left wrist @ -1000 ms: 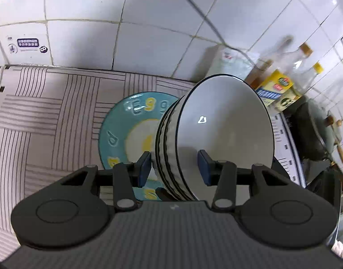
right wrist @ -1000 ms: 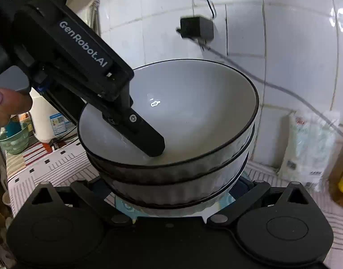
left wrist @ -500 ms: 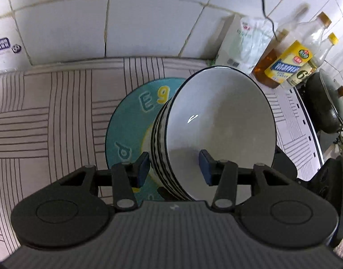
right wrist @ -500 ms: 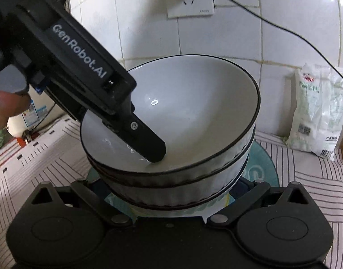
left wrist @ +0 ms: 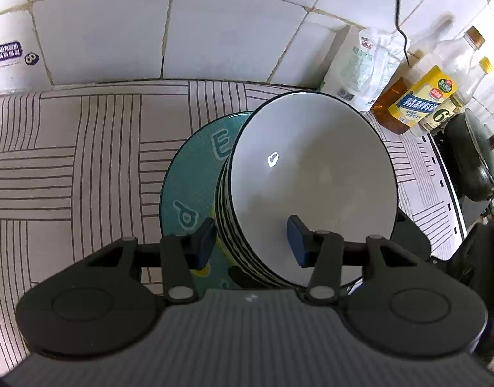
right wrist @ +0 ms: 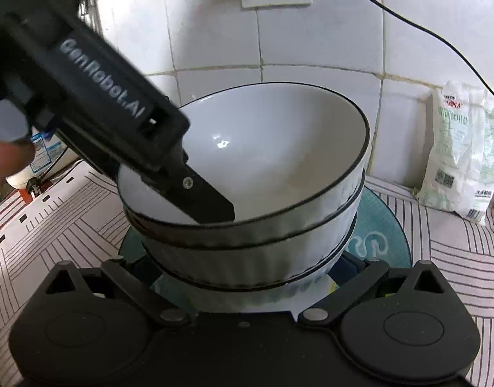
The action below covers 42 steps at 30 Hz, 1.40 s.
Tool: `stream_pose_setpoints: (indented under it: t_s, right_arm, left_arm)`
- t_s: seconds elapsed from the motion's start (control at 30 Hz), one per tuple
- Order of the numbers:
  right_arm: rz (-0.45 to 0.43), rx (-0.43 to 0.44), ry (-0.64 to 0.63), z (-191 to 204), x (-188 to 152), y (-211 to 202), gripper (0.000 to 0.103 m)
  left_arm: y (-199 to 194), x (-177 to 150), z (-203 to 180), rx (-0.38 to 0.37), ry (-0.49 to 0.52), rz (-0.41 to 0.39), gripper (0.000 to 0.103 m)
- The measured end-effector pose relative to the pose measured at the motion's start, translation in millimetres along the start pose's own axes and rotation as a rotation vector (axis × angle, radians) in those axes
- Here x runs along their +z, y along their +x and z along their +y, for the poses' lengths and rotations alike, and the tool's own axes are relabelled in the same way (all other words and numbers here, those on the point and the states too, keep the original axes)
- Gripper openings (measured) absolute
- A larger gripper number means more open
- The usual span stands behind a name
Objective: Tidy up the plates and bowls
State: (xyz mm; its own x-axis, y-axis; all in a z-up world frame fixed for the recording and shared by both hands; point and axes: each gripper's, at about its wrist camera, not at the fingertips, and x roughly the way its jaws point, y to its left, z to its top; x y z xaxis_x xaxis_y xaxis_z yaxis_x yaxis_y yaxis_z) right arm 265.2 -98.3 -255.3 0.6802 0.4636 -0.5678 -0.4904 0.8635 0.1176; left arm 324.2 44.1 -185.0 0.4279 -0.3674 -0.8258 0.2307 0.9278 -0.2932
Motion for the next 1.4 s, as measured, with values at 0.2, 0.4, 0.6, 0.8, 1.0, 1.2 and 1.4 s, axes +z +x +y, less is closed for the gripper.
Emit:
stream_pose_setpoints:
  t_s: [0.2, 0.4, 0.6, 0.8, 1.0, 1.2, 1.4]
  right_arm:
    - [0.090, -0.060, 0.033, 10.1, 4.7, -25.4, 0.103]
    - [0.069, -0.066, 0.135, 0.9, -4.7, -80.9, 0.103]
    - [0.075, -0.107, 0.109, -2.6, -0.7, -120.1, 0.102]
    - [0.034, -0.181, 0.069, 10.6, 8.3, -156.9, 0.102]
    - [0.000, -0.272, 0.089, 29.7, 19.5, -191.8, 0.102]
    - [0.019, -0.364, 0.178, 46.6, 27.0, -222.0, 0.103]
    - [-0.014, -0.444, 0.195, 64.4, 24.8, -258.1, 0.103]
  left_arm:
    - [-20.4, -3.5, -7.0, 0.042, -0.005, -0.073, 0.049]
    - [-60.4, -19.4, -22.9, 0.132, -0.003, -0.185, 0.054]
    - [-102.2, -42.3, -50.7, 0.211, -0.003, -0.253, 0.060]
    - [-141.1, -62.2, -73.4, 0.267, 0.023, -0.289, 0.065]
    - [-184.6, -81.6, -85.4, 0.292, 0.052, -0.310, 0.074]
    - [-215.3, -108.0, -87.0, 0.320, 0.060, -0.300, 0.085]
    - [-239.1, -140.7, -90.6, 0.358, 0.078, -0.327, 0.096]
